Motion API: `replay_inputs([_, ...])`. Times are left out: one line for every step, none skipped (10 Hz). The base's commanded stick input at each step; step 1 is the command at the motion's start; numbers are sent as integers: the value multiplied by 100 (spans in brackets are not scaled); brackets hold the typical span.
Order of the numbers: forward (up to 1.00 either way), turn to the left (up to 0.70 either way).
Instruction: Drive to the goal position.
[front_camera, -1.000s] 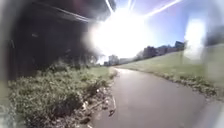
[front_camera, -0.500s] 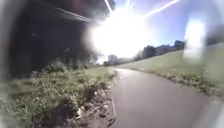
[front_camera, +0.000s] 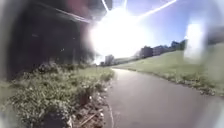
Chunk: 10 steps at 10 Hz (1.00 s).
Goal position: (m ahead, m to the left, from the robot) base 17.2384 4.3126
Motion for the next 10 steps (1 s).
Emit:
replay_inputs([45,-27])
replay_inputs([45,-27])
replay_inputs([45,-27])
replay_inputs([45,-27])
replay_inputs([45,-27])
replay_inputs([45,-27])
replay_inputs([45,-27])
replay_inputs([45,-27])
replay_inputs([45,-27])
replay_inputs([45,-27])
